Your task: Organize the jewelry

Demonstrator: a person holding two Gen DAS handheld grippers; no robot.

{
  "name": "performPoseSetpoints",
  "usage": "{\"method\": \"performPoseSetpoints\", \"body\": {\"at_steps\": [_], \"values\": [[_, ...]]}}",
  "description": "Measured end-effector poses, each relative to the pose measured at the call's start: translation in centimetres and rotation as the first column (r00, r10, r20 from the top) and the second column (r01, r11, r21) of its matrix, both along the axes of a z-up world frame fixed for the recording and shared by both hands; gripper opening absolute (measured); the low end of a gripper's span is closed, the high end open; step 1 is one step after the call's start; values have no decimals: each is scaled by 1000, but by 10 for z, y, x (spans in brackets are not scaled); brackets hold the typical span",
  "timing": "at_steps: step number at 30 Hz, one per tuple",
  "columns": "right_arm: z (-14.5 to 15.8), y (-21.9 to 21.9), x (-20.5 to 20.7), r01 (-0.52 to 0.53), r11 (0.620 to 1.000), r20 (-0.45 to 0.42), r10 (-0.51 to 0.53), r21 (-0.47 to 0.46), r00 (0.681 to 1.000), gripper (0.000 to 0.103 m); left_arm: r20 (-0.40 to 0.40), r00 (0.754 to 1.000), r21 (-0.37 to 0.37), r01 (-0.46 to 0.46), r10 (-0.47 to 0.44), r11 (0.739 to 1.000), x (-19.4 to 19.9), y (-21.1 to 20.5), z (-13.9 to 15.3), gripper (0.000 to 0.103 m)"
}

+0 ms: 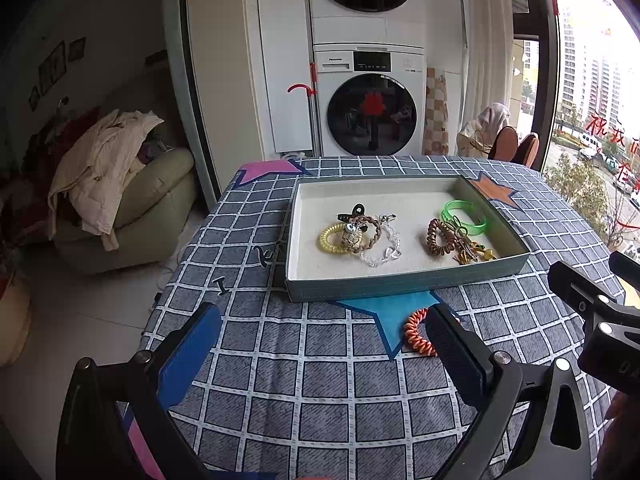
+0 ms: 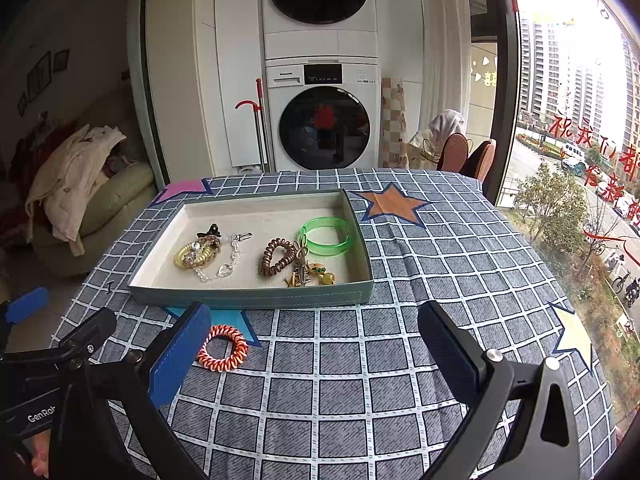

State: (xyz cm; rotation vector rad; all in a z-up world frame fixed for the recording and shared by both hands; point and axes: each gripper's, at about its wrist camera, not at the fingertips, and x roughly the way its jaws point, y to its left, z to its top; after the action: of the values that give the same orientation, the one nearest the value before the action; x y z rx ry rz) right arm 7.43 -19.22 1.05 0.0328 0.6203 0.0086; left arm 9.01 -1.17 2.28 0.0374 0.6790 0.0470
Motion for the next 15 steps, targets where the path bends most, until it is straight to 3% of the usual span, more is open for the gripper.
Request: {"method": "performPoseSetpoints", "body": {"at_steps": [15], "values": [[0, 0, -1, -1, 1000, 1, 1, -1, 1000, 103, -2, 1000, -1, -4, 4, 1000, 2, 2, 0, 103]]}}
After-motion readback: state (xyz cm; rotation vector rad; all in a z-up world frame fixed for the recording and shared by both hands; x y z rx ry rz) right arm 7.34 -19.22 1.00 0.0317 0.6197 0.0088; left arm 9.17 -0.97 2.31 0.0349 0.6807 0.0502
